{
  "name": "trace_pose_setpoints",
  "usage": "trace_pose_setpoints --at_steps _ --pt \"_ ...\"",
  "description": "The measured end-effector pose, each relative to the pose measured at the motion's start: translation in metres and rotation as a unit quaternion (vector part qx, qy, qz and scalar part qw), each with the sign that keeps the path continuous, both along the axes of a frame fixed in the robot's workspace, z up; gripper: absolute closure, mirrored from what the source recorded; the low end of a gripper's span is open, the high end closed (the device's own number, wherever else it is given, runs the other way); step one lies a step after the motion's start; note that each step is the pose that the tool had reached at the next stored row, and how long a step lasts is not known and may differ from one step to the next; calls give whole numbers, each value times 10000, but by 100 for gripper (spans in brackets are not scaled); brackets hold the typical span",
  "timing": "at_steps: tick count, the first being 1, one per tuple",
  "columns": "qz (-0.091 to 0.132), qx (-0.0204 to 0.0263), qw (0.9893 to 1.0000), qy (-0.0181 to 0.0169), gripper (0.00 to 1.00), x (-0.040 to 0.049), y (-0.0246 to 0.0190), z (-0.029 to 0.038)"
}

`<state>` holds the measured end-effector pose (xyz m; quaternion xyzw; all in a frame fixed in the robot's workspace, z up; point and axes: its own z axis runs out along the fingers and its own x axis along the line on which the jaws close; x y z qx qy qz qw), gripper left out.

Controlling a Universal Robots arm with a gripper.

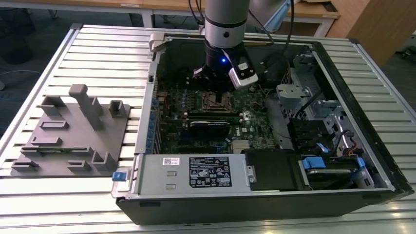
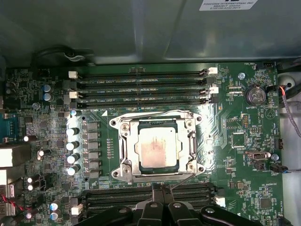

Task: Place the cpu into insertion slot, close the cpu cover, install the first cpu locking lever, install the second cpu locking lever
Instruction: 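Install the second cpu locking lever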

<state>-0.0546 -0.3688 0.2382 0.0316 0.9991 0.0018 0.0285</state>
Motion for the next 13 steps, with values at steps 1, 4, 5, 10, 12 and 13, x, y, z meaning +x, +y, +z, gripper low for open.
trace_pose_setpoints --at_steps 1,4,5,10,12,13 --pt "0 -14 10000 0 90 0 0 -1" --pt "1 -35 10000 1 90 0 -1 1" --pt "1 -36 10000 1 90 0 -1 1" --pt "0 -37 10000 1 90 -2 0 -3" --pt "0 -37 10000 1 90 -13 -1 -7" --pt "0 -37 10000 1 90 -20 -1 -9"
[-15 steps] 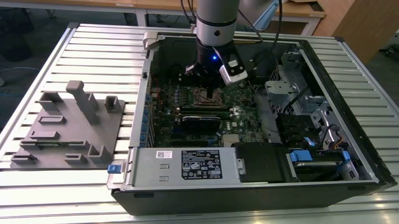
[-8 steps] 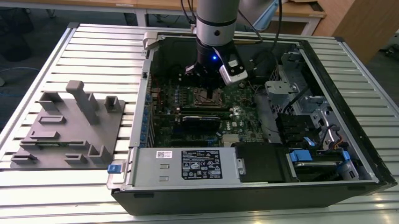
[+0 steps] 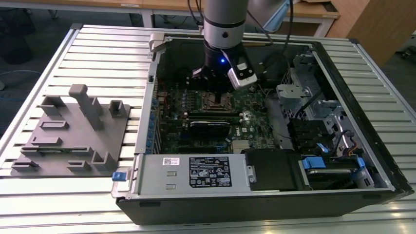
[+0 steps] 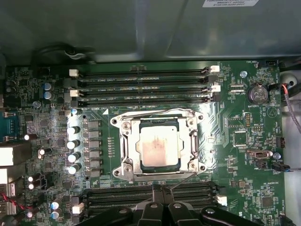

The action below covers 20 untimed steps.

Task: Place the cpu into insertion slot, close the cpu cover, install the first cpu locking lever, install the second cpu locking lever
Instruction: 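Install the second cpu locking lever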

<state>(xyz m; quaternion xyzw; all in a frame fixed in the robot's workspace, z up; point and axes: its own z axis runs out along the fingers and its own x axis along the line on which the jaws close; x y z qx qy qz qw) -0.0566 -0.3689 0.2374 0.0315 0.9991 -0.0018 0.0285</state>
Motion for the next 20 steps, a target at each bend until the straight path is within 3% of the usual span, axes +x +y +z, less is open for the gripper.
trace_pose_setpoints --at_steps 10,20 --pt "1 -5 10000 1 90 -52 -1 -35" --pt "0 -4 10000 -9 90 -108 -30 -43"
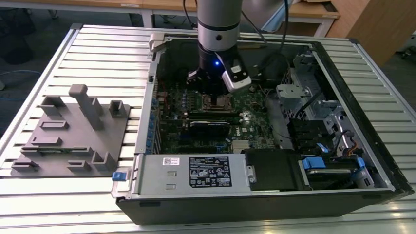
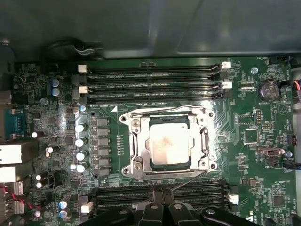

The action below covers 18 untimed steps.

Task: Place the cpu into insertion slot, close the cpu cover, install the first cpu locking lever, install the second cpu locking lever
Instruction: 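Install the second cpu locking lever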

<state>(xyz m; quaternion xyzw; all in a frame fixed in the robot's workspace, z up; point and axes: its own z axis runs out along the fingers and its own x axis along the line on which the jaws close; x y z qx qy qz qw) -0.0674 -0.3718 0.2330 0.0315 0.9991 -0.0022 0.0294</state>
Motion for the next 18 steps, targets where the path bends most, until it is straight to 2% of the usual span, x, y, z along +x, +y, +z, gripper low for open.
trace_pose_setpoints --at_steps 18 --pt "0 -1 10000 0 90 -17 -8 -53"
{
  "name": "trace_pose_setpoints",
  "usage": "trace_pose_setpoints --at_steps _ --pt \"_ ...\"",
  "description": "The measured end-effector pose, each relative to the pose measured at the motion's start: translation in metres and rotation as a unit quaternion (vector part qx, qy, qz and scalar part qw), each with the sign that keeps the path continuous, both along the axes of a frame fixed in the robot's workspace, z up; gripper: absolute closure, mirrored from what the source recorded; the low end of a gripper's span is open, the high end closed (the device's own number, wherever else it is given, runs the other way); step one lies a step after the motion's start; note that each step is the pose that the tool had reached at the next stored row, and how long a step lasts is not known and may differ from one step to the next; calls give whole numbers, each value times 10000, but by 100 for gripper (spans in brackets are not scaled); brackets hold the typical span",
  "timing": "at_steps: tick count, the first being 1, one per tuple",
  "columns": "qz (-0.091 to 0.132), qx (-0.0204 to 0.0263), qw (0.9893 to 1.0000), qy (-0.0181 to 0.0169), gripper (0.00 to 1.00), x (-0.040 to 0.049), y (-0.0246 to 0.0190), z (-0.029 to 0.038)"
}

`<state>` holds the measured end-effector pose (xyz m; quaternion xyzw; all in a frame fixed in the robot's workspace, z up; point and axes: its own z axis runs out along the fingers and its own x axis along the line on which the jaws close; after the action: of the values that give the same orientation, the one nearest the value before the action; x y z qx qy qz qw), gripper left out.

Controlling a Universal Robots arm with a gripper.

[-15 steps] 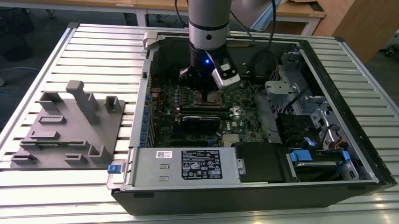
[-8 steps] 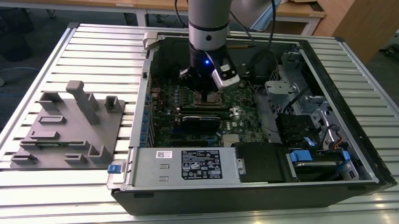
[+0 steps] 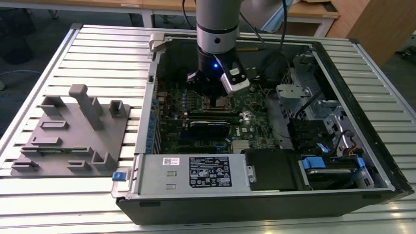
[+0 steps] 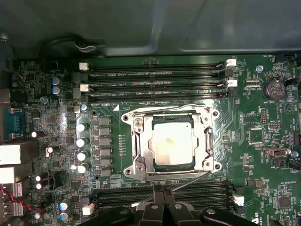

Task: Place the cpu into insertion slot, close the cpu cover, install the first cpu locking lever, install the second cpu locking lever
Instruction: 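Install the second cpu locking lever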

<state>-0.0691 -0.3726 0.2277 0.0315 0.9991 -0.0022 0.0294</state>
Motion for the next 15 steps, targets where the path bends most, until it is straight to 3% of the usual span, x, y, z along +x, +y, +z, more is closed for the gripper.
trace_pose_setpoints --at_steps 15 --pt "0 -2 10000 0 90 0 0 -28"
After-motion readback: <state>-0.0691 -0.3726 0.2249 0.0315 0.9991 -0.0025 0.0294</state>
